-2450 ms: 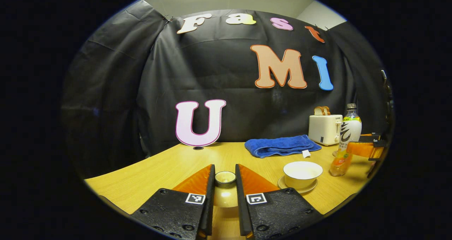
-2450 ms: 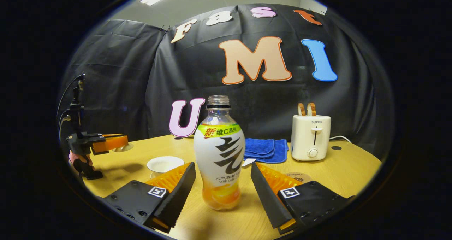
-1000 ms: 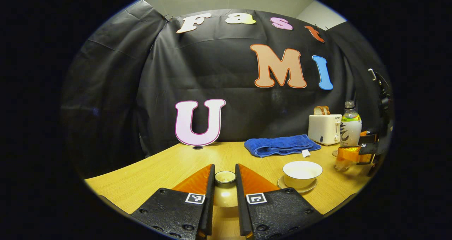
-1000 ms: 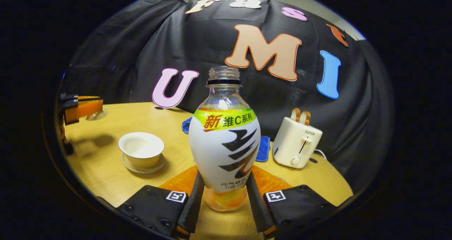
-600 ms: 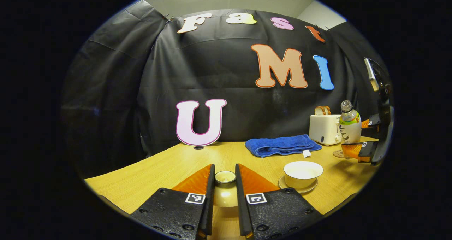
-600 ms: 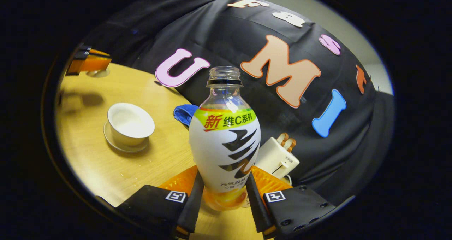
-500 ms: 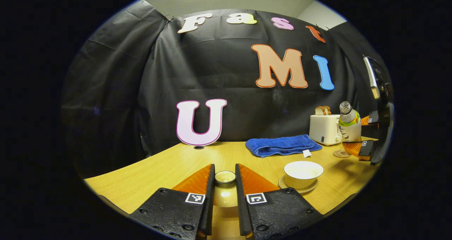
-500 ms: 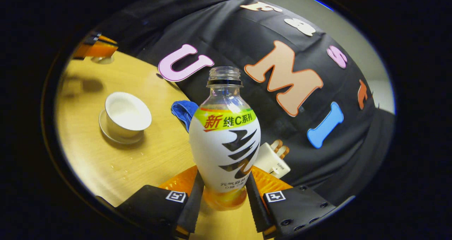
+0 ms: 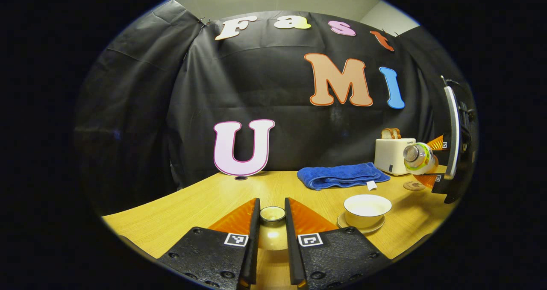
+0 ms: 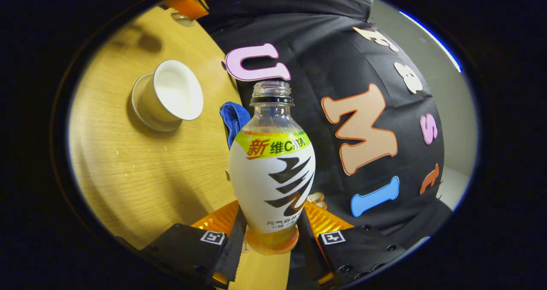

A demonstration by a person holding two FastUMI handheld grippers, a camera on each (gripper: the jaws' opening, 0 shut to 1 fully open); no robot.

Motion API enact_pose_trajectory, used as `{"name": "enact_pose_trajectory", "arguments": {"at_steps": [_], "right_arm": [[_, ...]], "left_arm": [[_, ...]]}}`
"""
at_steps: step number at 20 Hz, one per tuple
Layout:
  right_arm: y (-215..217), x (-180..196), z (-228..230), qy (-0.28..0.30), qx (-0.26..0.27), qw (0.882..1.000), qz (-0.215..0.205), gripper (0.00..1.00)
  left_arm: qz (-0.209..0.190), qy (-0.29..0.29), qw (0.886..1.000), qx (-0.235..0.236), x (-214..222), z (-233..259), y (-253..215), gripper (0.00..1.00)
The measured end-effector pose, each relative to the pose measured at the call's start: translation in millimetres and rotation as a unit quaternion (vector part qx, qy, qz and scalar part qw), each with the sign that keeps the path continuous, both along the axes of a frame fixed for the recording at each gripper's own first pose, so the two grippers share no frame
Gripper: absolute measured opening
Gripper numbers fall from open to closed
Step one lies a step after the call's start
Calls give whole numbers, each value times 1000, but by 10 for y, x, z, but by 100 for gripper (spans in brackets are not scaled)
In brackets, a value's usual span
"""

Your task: Open the teacup lid with one hand, grasp the water bottle and pour water into the teacup with the other hand; after pouring, place the water bottle on the coaster and then close the teacup lid.

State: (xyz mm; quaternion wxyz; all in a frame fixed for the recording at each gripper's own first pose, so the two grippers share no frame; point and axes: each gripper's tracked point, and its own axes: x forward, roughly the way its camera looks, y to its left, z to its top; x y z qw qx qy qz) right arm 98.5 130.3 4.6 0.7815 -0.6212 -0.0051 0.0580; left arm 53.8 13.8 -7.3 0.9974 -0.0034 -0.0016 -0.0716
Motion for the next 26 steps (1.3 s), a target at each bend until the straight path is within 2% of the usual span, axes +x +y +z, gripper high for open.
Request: {"name": "enact_pose_trajectory", "arguments": {"at_steps": [7, 12, 17, 26], "right_arm": [[192, -7, -4, -32, -92, 995, 25, 64], [208, 36, -79, -17, -113, 993, 19, 59], [257, 52, 17, -46, -167, 984, 30, 56], [336, 76, 180, -106, -253, 960, 48, 54]], "left_arm": [[0, 0, 1000, 0, 1, -2, 5, 28], [-1, 0, 1000, 0, 4, -4, 4, 28], [-1, 1, 1000, 0, 7, -3, 2, 28], [-1, 1, 1000, 0, 7, -2, 3, 28]]}}
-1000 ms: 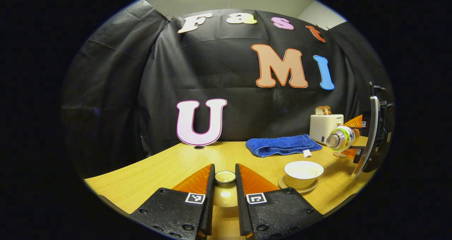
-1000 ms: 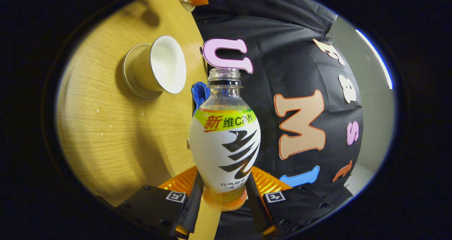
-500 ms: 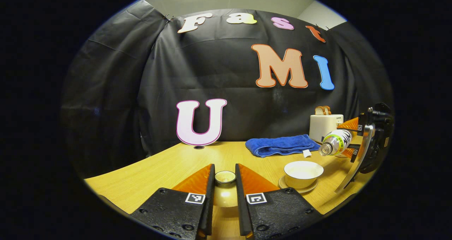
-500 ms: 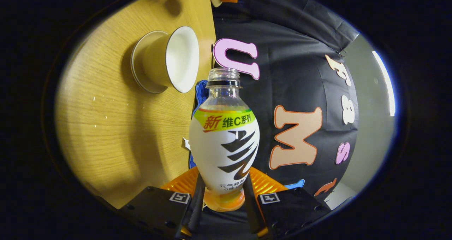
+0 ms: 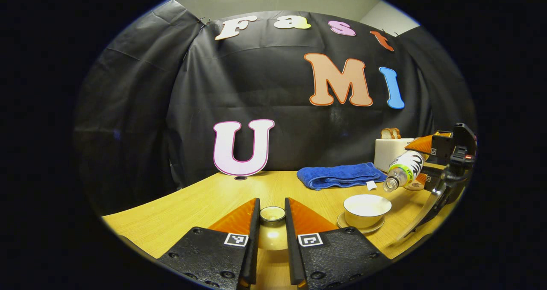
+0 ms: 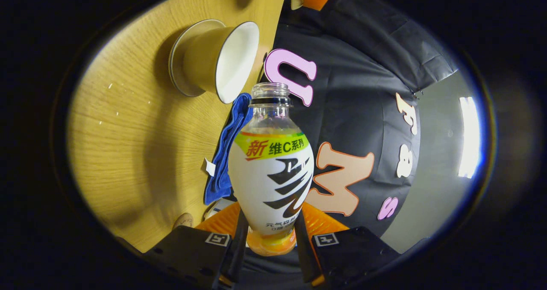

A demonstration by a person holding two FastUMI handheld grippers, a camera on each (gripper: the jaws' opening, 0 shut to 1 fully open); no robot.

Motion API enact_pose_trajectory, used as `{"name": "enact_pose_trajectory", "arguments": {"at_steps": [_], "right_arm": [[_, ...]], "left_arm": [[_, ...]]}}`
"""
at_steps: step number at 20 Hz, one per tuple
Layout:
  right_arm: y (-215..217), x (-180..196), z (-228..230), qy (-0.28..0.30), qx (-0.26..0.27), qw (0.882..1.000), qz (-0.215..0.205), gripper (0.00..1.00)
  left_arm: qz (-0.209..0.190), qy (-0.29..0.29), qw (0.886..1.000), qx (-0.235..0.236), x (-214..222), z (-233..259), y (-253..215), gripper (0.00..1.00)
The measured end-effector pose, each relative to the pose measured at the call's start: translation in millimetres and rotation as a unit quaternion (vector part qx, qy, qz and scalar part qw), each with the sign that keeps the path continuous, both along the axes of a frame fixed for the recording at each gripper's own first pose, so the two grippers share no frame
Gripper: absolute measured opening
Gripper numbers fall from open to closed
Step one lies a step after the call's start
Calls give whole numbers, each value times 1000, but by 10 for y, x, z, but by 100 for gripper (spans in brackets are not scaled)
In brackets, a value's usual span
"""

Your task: Open the teacup lid with one hand, grasp the water bottle and pour water into the teacup with the other hand; after pouring, place the water bottle on the coaster and then close the teacup lid.

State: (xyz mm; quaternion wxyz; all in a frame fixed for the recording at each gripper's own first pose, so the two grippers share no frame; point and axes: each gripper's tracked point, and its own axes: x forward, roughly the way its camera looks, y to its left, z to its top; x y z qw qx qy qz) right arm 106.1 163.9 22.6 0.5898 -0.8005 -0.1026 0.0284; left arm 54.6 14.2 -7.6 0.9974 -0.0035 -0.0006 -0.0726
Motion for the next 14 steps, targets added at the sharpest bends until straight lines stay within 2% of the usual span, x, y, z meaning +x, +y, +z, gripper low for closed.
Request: {"name": "enact_pose_trajectory", "arguments": {"at_steps": [7, 9, 14], "right_arm": [[39, 20, 55, -15, -28, 999, 10, 54], [68, 12, 78, -24, -35, 999, 14, 59], [162, -46, 180, -64, -69, 995, 32, 54]], "left_arm": [[1, 0, 1000, 0, 0, 1, 1, 28], [1, 0, 1000, 0, -1, -3, 1, 28], [1, 0, 1000, -1, 1, -6, 0, 28]]}}
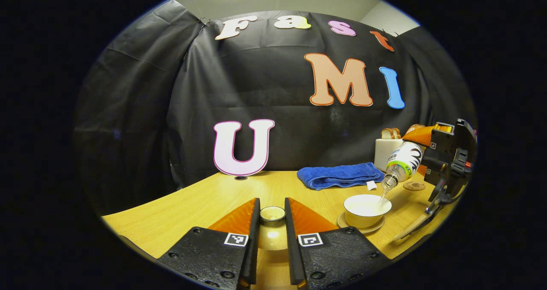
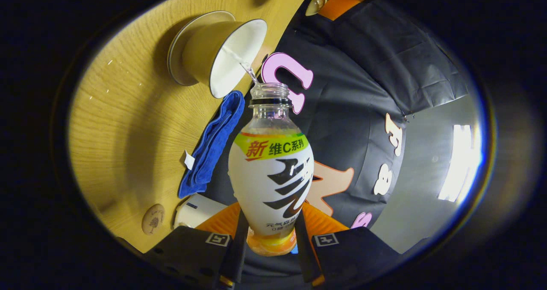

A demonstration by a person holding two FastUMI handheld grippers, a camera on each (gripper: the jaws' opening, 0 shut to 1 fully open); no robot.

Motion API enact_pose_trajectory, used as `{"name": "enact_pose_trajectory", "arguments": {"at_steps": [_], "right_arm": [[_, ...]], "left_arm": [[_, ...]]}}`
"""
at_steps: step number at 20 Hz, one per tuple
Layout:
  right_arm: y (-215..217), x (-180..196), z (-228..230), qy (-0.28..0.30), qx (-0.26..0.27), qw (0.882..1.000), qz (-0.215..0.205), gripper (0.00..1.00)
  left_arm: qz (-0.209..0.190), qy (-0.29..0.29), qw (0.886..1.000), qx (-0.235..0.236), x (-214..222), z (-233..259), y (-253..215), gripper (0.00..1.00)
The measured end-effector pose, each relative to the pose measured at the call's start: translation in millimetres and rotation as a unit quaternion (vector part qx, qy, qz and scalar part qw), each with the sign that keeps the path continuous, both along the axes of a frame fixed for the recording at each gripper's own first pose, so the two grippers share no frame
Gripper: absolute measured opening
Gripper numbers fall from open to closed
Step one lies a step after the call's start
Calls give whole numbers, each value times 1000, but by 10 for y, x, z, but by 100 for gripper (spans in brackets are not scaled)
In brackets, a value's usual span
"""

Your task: Open the teacup lid with one hand, grasp the water bottle and pour water into the teacup with the other hand; after pouring, place the water bottle on the coaster and then close the teacup lid.

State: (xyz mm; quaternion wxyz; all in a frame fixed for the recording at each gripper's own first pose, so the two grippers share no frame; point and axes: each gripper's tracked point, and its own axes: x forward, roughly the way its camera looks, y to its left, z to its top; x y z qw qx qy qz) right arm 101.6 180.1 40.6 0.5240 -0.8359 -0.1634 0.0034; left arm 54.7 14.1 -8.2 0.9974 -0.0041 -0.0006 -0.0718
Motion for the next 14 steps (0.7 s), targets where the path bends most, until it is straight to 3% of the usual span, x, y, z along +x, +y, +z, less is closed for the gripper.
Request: {"name": "enact_pose_trajectory", "arguments": {"at_steps": [8, 12, 14], "right_arm": [[4, 43, 56, -5, 2, 1000, 0, 59], [-92, 72, -109, 53, 73, 996, -19, 53], [-173, 64, -275, 104, 134, 985, -37, 53]], "left_arm": [[0, 0, 1000, 0, -4, -4, -1, 28], [0, 0, 1000, 0, -1, -3, 0, 28], [0, 0, 1000, 0, -1, -2, 3, 28]]}}
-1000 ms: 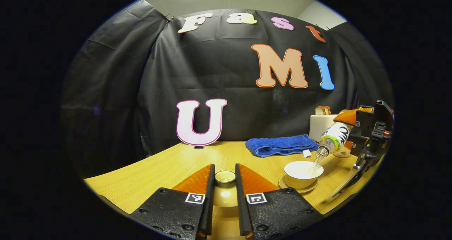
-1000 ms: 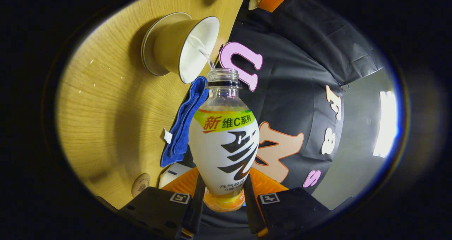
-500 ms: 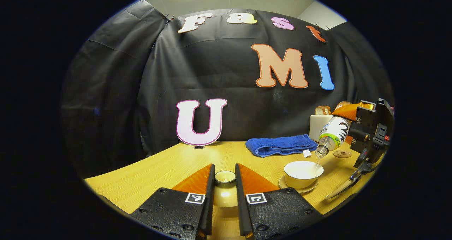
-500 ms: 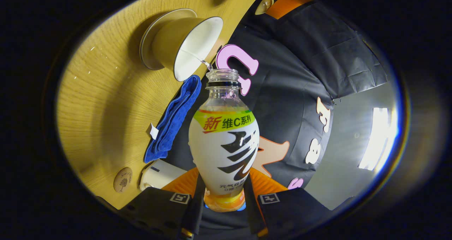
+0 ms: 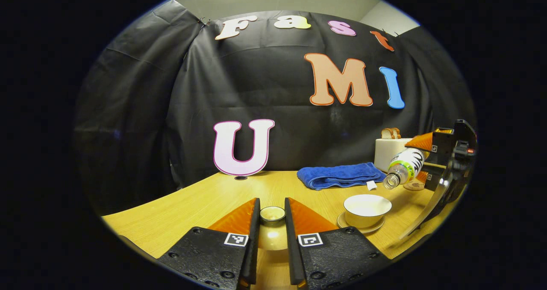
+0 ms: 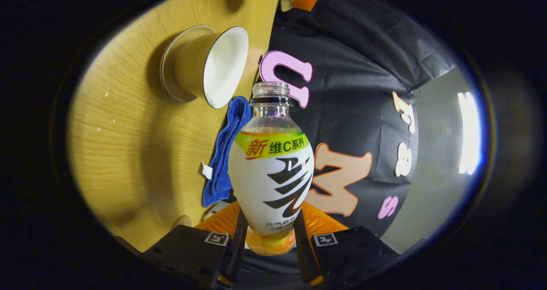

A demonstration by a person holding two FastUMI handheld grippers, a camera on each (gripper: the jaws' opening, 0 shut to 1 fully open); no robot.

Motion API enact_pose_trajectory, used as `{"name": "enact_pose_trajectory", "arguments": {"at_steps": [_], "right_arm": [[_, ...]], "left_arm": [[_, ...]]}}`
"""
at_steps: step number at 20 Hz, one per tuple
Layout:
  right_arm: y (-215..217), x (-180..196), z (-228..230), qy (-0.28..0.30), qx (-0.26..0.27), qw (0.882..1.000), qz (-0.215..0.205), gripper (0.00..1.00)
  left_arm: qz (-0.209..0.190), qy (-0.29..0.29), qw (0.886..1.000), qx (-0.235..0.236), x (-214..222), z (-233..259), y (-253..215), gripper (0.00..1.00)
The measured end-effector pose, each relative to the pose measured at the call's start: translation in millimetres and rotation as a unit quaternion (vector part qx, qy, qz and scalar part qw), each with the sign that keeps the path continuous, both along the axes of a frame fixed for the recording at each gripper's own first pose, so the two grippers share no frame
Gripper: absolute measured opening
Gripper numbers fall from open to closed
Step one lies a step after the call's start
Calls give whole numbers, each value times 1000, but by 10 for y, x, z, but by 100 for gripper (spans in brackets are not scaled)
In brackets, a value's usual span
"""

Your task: Open the teacup lid with one hand, grasp the water bottle and pour water into the teacup with the other hand; after pouring, place the water bottle on the coaster and then close the teacup lid.

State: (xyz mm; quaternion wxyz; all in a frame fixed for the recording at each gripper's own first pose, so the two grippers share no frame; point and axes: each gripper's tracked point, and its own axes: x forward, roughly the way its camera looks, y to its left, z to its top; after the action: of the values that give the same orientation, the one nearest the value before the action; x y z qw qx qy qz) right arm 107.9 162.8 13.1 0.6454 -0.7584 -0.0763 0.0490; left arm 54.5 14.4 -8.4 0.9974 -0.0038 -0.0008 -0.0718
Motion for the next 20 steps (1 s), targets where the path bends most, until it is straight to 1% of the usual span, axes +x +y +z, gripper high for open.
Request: {"name": "enact_pose_trajectory", "arguments": {"at_steps": [1, 2, 3, 4, 7, 8, 9, 10, 11, 12, 13, 14, 15, 19, 20], "right_arm": [[-29, -16, -74, 27, 40, 999, -8, 57], [-33, -67, -133, 55, 82, 995, -14, 60], [-43, -91, -184, 78, 124, 989, -18, 53], [-24, -111, -207, 96, 161, 982, -21, 61], [-11, -165, -196, 131, 244, 961, -23, 61], [-9, -190, -167, 146, 274, 950, -24, 60], [2, -199, -154, 163, 312, 936, -23, 61], [1, -195, -127, 188, 375, 907, -25, 62], [-2, -195, -93, 201, 421, 884, -23, 53], [-22, -208, -16, 210, 460, 863, -20, 53], [-38, -196, 86, 215, 492, 844, -14, 53], [-86, -170, 168, 213, 516, 829, -13, 57], [-121, -152, 235, 220, 538, 814, -6, 54], [-357, -30, 430, 227, 626, 746, 1, 54], [-503, -20, 478, 221, 648, 729, 3, 57]], "left_arm": [[0, 0, 1000, 0, 2, 2, -2, 28], [0, 0, 1000, 0, -2, -2, -3, 28], [0, 0, 1000, 0, -3, 0, -3, 28], [0, 0, 1000, 0, 2, -2, -3, 28], [0, 0, 1000, 0, -1, 4, -4, 28], [0, 0, 1000, 0, -1, -3, -4, 28], [0, 0, 1000, 0, -2, 0, -4, 28], [0, 0, 1000, 0, 1, -2, -3, 28], [0, 0, 1000, 0, 0, -2, -3, 28], [0, 0, 1000, 0, -2, 0, -2, 28], [0, 0, 1000, 0, 0, 1, -3, 28], [0, 0, 1000, 0, 1, -1, -4, 28], [0, 0, 1000, 0, 2, -2, -5, 28], [0, 0, 1000, 0, 1, 3, -3, 28], [1, 0, 1000, 0, 1, -5, -6, 28]]}}
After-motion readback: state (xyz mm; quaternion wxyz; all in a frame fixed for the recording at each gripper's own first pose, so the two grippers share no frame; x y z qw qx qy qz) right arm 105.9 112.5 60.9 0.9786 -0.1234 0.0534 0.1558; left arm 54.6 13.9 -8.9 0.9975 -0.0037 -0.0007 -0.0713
